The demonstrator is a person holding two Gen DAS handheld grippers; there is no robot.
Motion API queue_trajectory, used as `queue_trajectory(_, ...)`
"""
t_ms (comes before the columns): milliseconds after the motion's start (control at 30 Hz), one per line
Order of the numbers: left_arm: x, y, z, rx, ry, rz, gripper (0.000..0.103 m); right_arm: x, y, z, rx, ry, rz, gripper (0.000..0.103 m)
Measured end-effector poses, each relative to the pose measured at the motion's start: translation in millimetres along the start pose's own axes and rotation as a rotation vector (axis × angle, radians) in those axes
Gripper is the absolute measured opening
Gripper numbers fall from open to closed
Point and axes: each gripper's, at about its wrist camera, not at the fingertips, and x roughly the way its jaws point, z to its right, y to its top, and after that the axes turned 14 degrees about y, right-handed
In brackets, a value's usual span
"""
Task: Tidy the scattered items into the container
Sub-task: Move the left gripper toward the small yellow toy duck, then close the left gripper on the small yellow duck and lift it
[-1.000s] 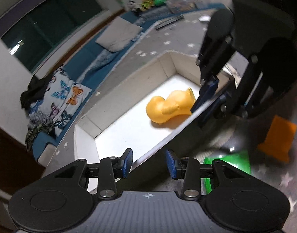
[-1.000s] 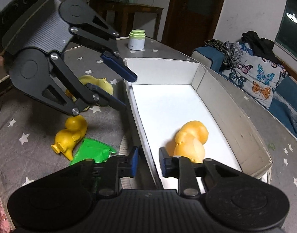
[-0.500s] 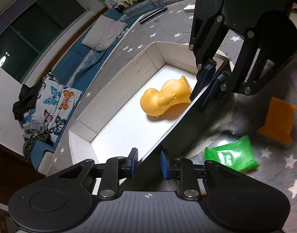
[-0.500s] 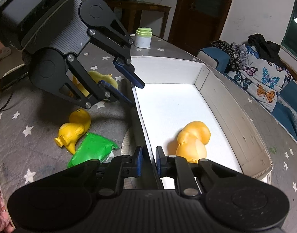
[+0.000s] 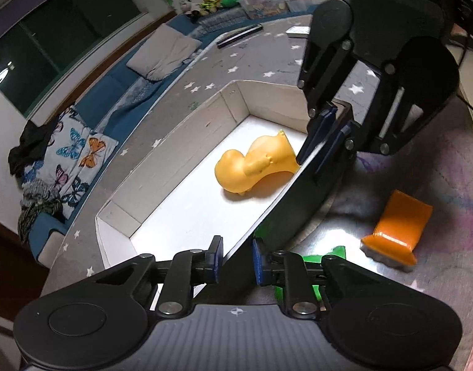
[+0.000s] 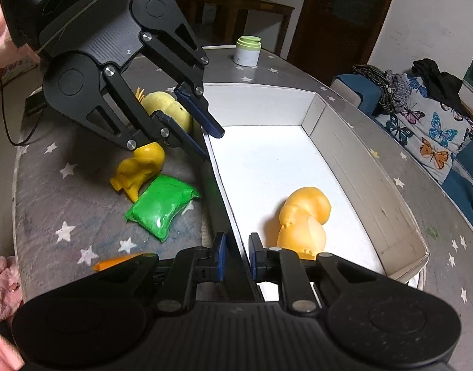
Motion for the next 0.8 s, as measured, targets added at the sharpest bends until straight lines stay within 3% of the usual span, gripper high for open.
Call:
queue_trajectory(400,-55,-15,-17,-0.306,0.036,0.097,0.026,-33,-5,-27,0.038,-0.031,0.161,0.022)
queue_trajectory(500,-69,-21,-9,-0.368,0.039,0.097,0.026,-37,-8,-40,0.043,-0.015,0.193,0.029)
queue_trajectory(633,-78,-32,1,-0.455,0.032,0.065,0.026,-29,-12,-54,0.049,0.022,0.201,0.031)
queue_trajectory(800,-78,-48,3,-0.617,0.049,-0.03,0.026,-12,-10,-64,0.071,0.05,0.2,0.033)
